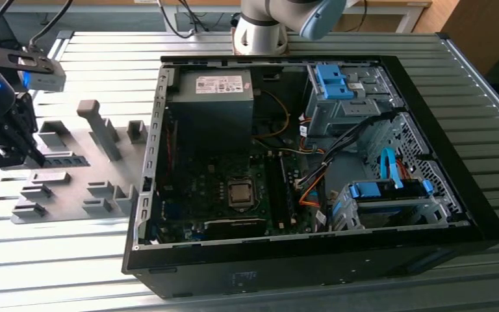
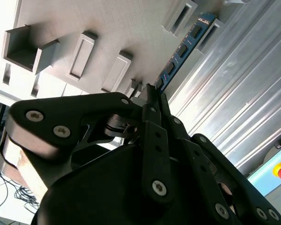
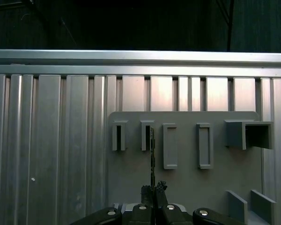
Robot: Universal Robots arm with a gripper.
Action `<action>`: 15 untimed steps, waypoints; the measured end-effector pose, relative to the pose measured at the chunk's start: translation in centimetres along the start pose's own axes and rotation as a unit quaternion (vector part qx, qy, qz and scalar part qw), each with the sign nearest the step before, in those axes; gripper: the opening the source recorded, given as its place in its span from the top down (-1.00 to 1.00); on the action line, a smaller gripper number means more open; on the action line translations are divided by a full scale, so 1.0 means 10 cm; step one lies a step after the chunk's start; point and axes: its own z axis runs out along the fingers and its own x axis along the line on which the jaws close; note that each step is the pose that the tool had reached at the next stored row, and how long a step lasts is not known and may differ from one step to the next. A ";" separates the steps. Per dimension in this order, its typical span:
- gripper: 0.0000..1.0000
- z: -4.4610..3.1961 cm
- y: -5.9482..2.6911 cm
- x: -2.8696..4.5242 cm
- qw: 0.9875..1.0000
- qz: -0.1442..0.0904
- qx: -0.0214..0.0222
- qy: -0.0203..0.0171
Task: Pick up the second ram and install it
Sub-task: 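Pick up the second ram and move it above second insertion slot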
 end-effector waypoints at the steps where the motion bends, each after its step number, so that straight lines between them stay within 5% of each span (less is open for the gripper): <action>1: 0.72 -0.004 0.000 0.000 1.000 0.000 0.000 0.000; 15: 0.72 -0.052 0.002 -0.001 1.000 0.000 0.000 0.000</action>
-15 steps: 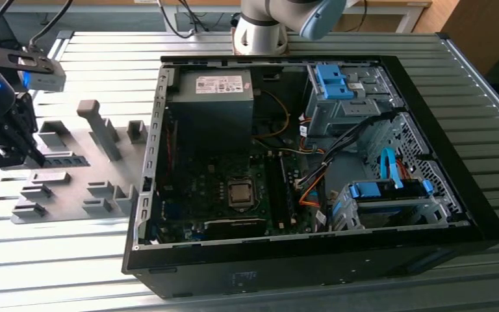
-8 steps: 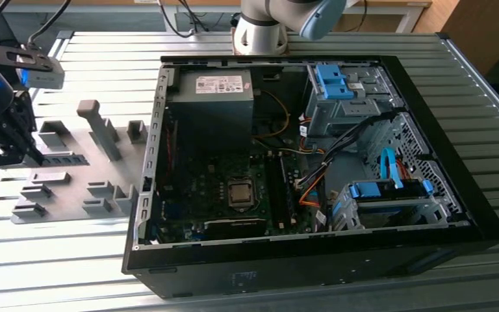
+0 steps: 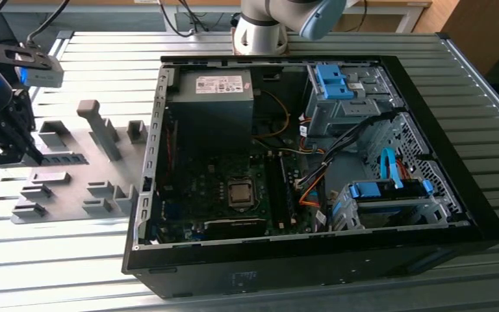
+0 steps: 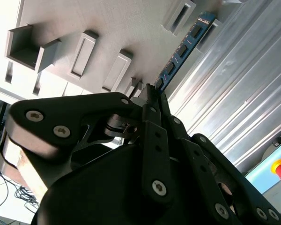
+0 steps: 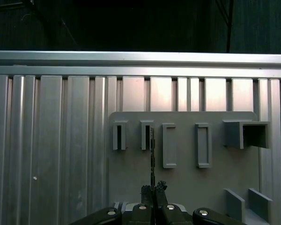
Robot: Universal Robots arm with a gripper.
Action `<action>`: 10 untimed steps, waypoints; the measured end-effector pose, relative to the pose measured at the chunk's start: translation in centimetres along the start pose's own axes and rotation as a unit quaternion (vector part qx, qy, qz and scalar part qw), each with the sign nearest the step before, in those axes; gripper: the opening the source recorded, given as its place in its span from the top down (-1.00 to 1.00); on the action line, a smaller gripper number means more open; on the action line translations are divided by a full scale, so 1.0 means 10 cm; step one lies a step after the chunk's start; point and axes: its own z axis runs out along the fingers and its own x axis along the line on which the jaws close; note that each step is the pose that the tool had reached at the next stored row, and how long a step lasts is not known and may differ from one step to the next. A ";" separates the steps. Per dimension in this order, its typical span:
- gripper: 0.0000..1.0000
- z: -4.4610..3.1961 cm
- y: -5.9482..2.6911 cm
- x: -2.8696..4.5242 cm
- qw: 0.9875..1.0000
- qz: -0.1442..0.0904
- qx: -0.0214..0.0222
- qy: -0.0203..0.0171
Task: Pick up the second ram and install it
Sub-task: 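Pick up the second ram and move it above second insertion slot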
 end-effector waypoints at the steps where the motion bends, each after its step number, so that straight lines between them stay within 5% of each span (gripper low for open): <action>1: 0.72 -0.004 0.000 0.000 1.000 0.000 0.000 0.000; 10: 0.72 -0.042 0.001 -0.001 1.000 0.000 0.000 0.000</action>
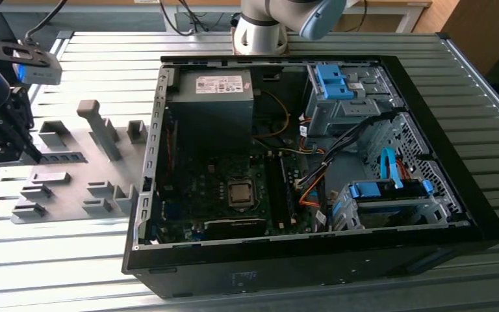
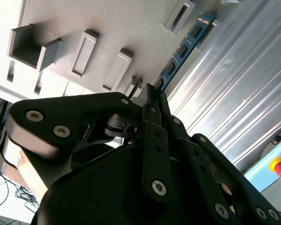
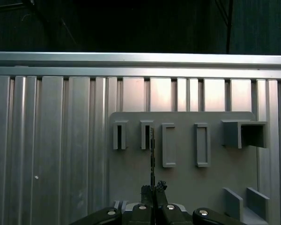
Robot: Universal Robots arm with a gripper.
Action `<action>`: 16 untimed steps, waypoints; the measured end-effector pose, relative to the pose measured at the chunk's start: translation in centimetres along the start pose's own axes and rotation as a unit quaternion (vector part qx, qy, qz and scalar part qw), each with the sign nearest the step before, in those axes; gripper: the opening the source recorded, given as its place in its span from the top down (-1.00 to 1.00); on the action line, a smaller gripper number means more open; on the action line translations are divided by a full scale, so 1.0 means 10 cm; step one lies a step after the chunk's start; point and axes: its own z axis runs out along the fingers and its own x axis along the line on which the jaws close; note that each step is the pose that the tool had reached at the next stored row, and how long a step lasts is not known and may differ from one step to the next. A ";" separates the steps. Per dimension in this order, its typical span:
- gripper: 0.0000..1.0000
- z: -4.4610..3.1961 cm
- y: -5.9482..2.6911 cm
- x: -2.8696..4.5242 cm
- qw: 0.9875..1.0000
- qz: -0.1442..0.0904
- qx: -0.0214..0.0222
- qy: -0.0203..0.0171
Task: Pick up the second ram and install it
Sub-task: 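Pick up the second ram and move it above second insertion slot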
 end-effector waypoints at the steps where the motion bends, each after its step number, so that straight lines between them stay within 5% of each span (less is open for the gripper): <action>1: 0.72 -0.005 0.000 0.000 1.000 0.000 0.000 0.000; 16: 0.72 -0.087 0.003 -0.001 1.000 0.000 0.000 0.000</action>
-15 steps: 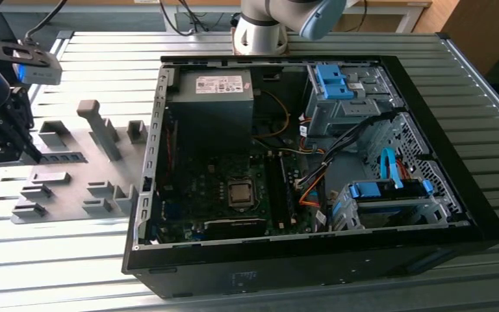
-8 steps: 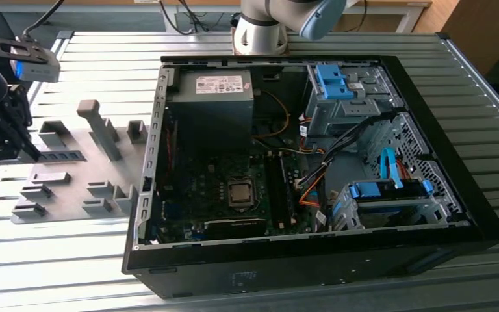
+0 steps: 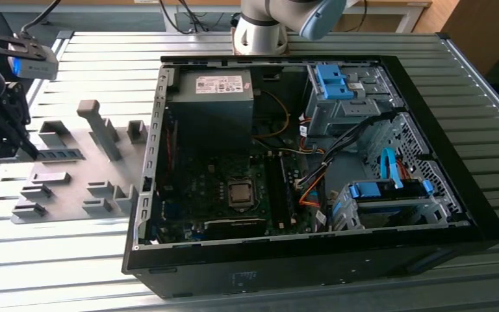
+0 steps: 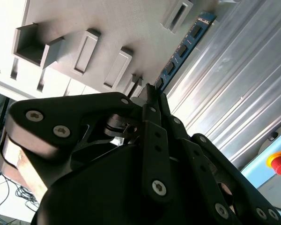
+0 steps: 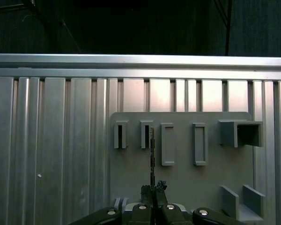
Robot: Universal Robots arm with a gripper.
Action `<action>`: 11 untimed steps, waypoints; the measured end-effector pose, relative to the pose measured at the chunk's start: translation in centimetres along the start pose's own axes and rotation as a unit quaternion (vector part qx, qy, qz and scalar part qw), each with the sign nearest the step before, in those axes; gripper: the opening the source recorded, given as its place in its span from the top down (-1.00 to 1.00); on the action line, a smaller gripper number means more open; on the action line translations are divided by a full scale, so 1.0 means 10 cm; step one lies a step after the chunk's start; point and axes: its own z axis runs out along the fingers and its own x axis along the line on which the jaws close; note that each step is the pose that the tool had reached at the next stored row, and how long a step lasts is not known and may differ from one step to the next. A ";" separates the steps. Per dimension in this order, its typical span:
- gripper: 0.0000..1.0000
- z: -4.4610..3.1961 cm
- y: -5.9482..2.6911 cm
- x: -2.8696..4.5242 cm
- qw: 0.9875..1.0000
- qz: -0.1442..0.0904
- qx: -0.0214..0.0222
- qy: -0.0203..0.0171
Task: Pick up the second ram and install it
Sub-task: 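Pick up the second ram and move it above second insertion slot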
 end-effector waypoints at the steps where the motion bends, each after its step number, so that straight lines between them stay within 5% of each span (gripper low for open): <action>1: 0.72 -0.006 0.000 0.000 1.000 0.000 0.000 0.000; 11: 0.72 -0.058 0.002 -0.001 1.000 0.000 0.000 0.000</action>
